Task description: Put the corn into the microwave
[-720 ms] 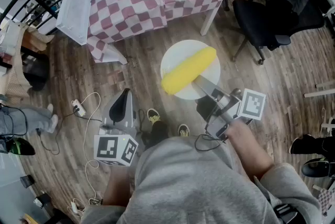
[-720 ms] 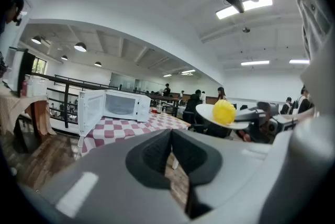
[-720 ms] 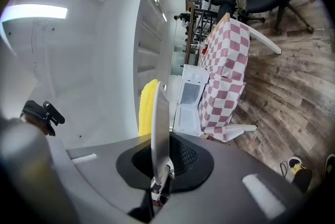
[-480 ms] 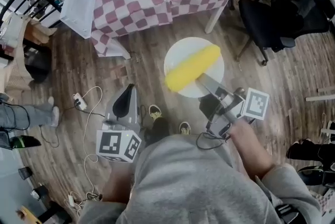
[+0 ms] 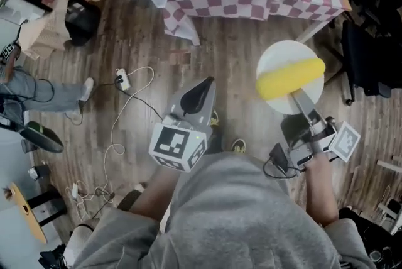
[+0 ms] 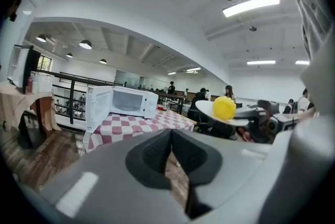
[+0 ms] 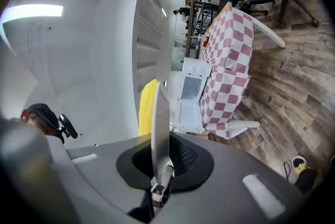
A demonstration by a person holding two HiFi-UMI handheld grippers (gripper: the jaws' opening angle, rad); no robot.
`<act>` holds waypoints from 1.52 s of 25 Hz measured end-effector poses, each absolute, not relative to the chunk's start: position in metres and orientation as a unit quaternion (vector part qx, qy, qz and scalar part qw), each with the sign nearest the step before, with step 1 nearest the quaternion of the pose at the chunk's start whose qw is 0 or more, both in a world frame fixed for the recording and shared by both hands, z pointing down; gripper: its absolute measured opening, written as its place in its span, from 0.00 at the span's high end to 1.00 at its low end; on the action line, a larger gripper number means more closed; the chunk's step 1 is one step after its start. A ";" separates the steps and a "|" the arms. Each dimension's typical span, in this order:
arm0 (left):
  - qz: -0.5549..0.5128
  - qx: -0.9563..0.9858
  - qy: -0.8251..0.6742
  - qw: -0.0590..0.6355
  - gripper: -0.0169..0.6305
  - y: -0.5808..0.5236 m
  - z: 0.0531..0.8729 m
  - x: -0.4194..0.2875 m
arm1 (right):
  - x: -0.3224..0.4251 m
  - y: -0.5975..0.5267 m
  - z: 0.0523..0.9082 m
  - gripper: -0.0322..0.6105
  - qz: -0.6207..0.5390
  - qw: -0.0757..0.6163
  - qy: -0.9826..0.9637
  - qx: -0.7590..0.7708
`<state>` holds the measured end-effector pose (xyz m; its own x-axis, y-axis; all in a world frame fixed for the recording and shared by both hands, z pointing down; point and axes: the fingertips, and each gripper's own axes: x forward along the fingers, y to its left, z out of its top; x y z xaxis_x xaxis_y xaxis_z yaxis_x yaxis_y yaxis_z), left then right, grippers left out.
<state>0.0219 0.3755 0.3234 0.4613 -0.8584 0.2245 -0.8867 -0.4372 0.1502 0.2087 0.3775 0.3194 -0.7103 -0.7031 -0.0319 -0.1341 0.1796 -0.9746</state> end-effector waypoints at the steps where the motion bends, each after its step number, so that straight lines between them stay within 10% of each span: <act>1: 0.058 0.844 -0.518 0.126 0.96 0.373 0.326 0.016 | 0.203 0.373 0.321 0.94 -0.570 0.246 0.730 -0.286; 38: 0.060 0.828 -0.537 0.150 0.96 0.209 0.345 -0.132 | 0.058 0.199 0.324 0.94 -0.575 0.243 0.732 -0.273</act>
